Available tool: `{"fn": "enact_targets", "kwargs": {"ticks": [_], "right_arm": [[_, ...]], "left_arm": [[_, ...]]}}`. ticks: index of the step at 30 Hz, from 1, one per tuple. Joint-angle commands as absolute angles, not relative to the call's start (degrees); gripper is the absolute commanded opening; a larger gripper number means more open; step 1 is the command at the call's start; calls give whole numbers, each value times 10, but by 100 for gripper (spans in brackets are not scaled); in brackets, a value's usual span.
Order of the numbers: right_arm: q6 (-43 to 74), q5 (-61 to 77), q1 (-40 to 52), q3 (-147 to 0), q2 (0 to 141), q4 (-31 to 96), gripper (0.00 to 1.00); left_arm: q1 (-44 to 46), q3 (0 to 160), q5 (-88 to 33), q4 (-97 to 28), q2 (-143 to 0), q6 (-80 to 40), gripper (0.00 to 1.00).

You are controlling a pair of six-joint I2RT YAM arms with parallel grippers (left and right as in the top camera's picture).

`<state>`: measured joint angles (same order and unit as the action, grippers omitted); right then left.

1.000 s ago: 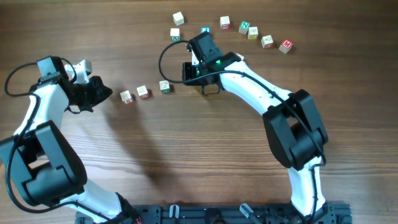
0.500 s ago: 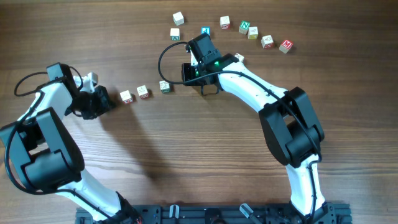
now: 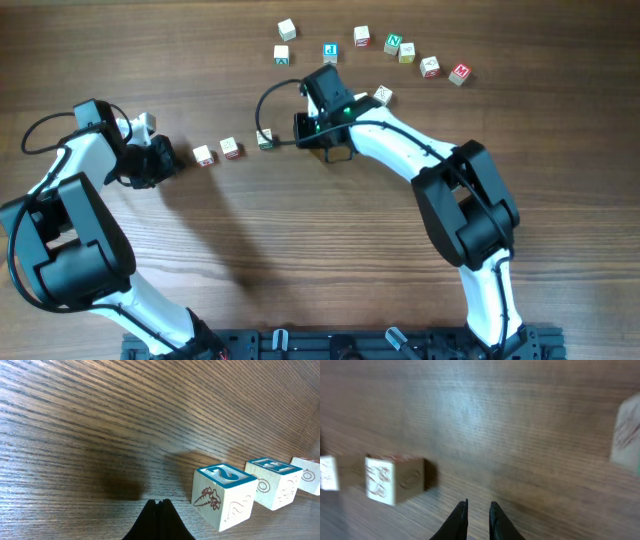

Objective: Form a horizontal line

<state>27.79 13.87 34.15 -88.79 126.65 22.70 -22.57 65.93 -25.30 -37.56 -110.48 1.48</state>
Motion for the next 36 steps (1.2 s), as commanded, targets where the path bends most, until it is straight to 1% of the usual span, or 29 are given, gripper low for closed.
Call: {"fn": "enact_targets", "kwargs": {"ticks": [1,15,16,17,19,23,26,36], "right_arm": [[270,139,349,-873,1282,212,16],[269,135,349,-867,1282,191,15],[267,135,349,-867,1282,190,15],[262,135,349,-867,1282,189,10],[240,138,354,-867,1282,185,7],[211,137,373,-867,1282,171,7],[210,133,375,-867,1284,162,8],[210,135,375,-867,1293,141,8]], "left_arm": [[-227,655,-250,-368,-1110,28,4],[-227,655,-250,-359,-1137,28,4],[-227,655,-250,-361,-1137,28,4],[-227,654,-250,-366,-1137,28,4],[-227,647,-250,-366,-1137,28,4],[-227,643,-251,-355,-1138,25,4],[-227,641,-276,-356,-1138,26,4],[-227,641,-277,-340,-1138,28,4]]}}
